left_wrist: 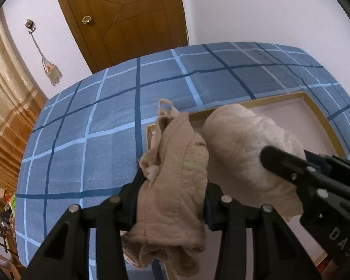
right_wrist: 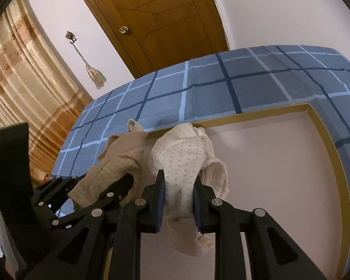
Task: Take underwear out of drawer
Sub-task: 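Lift both held underwear out of the drawer toward the white tray, then lower both underwear onto the white tray and open both tools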
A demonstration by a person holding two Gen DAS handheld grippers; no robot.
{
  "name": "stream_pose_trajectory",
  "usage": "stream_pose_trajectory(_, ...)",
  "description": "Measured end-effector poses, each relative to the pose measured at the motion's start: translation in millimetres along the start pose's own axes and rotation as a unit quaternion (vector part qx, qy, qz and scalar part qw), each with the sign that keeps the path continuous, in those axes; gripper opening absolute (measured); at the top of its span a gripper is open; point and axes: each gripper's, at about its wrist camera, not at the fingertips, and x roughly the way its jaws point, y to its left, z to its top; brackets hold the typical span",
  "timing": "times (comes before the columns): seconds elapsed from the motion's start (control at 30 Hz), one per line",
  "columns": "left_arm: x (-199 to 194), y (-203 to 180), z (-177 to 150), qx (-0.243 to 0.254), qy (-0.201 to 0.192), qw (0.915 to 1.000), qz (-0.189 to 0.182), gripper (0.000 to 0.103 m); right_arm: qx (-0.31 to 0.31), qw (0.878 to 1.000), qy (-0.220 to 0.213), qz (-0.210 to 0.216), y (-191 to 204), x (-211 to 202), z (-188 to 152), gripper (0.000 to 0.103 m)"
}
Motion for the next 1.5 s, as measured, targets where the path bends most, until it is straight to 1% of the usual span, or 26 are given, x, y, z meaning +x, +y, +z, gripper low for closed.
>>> stream_pose_trajectory(0.2,7.5,-6.1,-0.8,0.014,-0.002,0.9999,0.006,0.042,0.01,1.0,0.005,0.0,-1.4,6.3,-1.2,0.023)
stream_pose_trajectory(0.33,13.1,-15.3,-2.6,0.04,-0.001,0.999,0.017,0.043,0.026,1.0,0.014,0.006,-4.7,11.4,-4.7,0.023)
stream_pose_trajectory(0.5,15.8,-24.1,-4.9,0.064,-0.004,0.9977,0.022,0.043,0.02,1.0,0.023,0.008,-4.3,15.2,-8.8,0.023)
stream_pose_trajectory(0.6,18.8,-27.7,-6.5,0.078,-0.004,0.9965,0.029,0.046,0.022,0.999,0.029,0.014,-6.6,16.0,-10.9,0.023)
stream_pose_trajectory(0.67,18.8,-27.2,-5.4,0.073,-0.004,0.9968,0.031,0.053,0.025,0.999,0.031,0.018,-7.9,16.9,-10.8,0.023)
stream_pose_trajectory(0.73,18.7,-27.6,-4.6,0.069,-0.003,0.9971,0.03,0.057,0.022,0.999,0.035,0.019,-7.6,18.5,-10.2,0.025)
stream_pose_trajectory(0.83,17.3,-26.8,-3.7,0.062,-0.003,0.9977,0.029,0.063,0.019,0.999,0.042,0.023,-9.5,20.2,-8.6,0.03)
stream_pose_trajectory(0.93,12.6,-22.0,-3.3,0.042,-0.001,0.9989,0.02,0.065,0.02,0.998,0.05,0.03,-11.9,19.1,-6.9,0.035)
stream_pose_trajectory(1.07,1.9,-11.8,-2.7,0.008,-0.006,0.9999,0.013,0.079,0.02,0.997,0.051,0.055,-15.3,9.4,-5.3,0.038)
stream_pose_trajectory(1.13,-2.5,-10.7,-3.4,0.005,-0.005,0.9999,0.012,0.081,0.009,0.997,0.046,0.058,-14.7,4.1,-6.1,0.04)
stream_pose_trajectory(1.17,-4.9,-11.0,-4.3,0.004,-0.006,0.9999,0.009,0.081,0.004,0.998,0.044,0.051,-14.9,0.7,-6.6,0.043)
stream_pose_trajectory(1.2,-6.6,-11.4,-4.9,0.004,-0.006,0.9999,0.009,0.081,0.003,0.998,0.043,0.051,-15.9,-1.3,-7.2,0.044)
stream_pose_trajectory(1.27,-10.5,-12.9,-6.1,0.007,-0.006,0.9998,0.015,0.081,0.005,0.998,0.043,0.054,-18.9,-5.2,-9.2,0.044)
stream_pose_trajectory(1.4,-22.8,-14.3,-6.8,0.005,-0.018,0.9994,0.027,0.081,0.013,0.998,0.041,0.052,-24.9,-15.7,-13.8,0.044)
stream_pose_trajectory(1.5,-29.4,-16.5,-7.7,0.003,-0.021,0.9993,0.029,0.081,0.018,0.998,0.033,0.052,-28.0,-25.8,-16.8,0.044)
